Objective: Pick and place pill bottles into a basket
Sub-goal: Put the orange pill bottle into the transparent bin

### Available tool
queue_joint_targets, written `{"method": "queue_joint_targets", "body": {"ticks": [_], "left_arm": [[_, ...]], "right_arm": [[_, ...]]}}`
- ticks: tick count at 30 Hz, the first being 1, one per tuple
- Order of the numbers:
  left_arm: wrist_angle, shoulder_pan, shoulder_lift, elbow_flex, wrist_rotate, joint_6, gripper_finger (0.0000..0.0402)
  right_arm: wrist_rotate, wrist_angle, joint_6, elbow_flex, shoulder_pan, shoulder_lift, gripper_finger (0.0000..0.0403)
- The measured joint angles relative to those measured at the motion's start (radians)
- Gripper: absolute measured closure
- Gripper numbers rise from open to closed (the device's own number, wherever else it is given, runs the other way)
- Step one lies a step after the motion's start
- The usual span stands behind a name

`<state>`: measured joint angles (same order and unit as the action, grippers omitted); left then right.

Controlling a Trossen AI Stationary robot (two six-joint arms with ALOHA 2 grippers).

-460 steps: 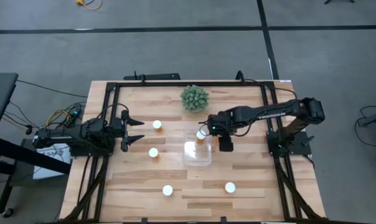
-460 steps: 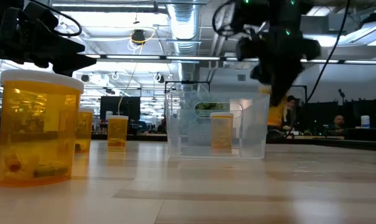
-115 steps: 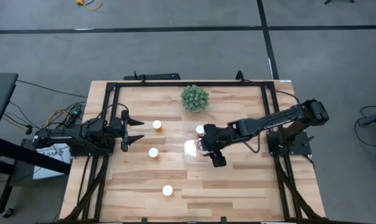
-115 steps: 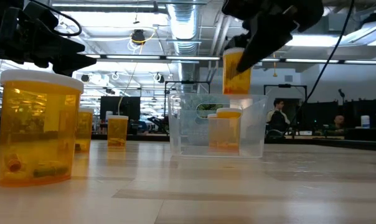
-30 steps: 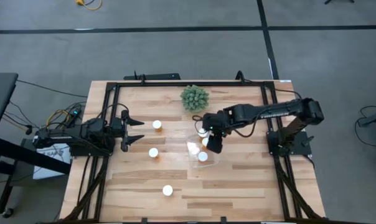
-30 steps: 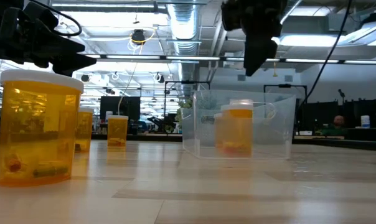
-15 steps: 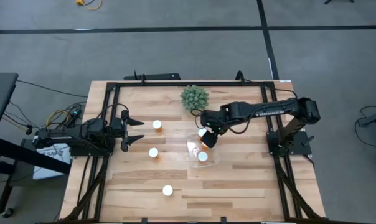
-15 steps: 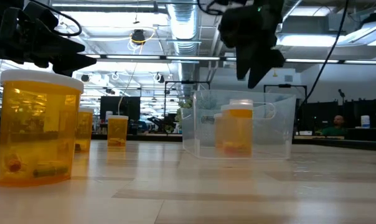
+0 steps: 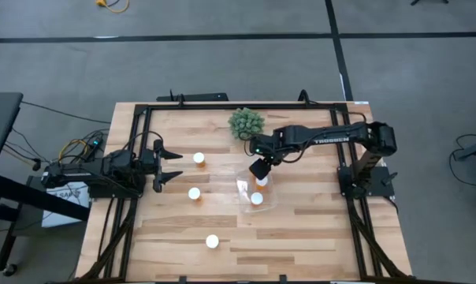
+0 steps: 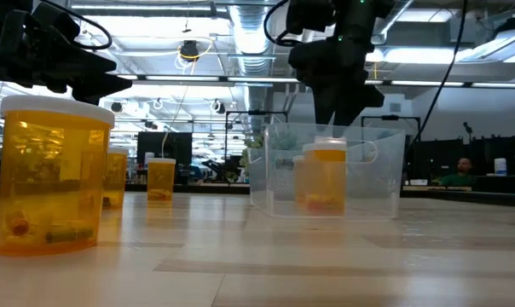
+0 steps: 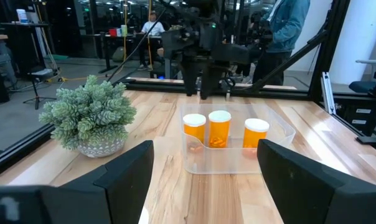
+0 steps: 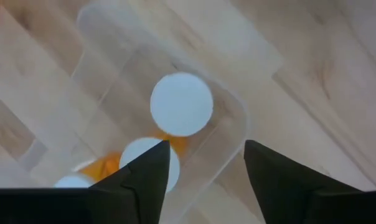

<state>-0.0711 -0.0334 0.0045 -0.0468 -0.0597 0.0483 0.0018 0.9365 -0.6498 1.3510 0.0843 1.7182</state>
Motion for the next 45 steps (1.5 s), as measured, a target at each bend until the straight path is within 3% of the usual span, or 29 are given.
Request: {"method": "queue_joint_targets", "body": {"ticks": [7,14,18,26,30,45], "left_arm": [[0.000,0.000,0.000,0.000,0.000,0.000,0.0125],[0.000,0.000,0.000,0.000,0.000,0.000,0.0125],[0.000,0.000,0.000,0.000,0.000,0.000,0.0125],[0.000,0.000,0.000,0.000,0.000,0.000,0.0125],[0.000,0.000,0.000,0.000,0.000,0.000,0.0125],[0.000,0.000,0.000,0.000,0.000,0.000,0.0125]], "right_arm": [[0.009,-0.061,0.101,0.000,-0.025,-0.108,0.0232],[0.104,-0.100,0.264,0.001,-0.085,-0.286,0.0237],[0.097,-0.262,0.347,-0.078,-0.104,-0.405,0.0237],[-0.080,-0.756,0.334,-0.437,-0.118,-0.689,0.0243],[-0.186,-0.911,0.310,-0.584,-0.144,-0.798,0.0243],[-0.391,-1.002,0.371,-0.901,-0.304,-1.191,0.0245]]}}
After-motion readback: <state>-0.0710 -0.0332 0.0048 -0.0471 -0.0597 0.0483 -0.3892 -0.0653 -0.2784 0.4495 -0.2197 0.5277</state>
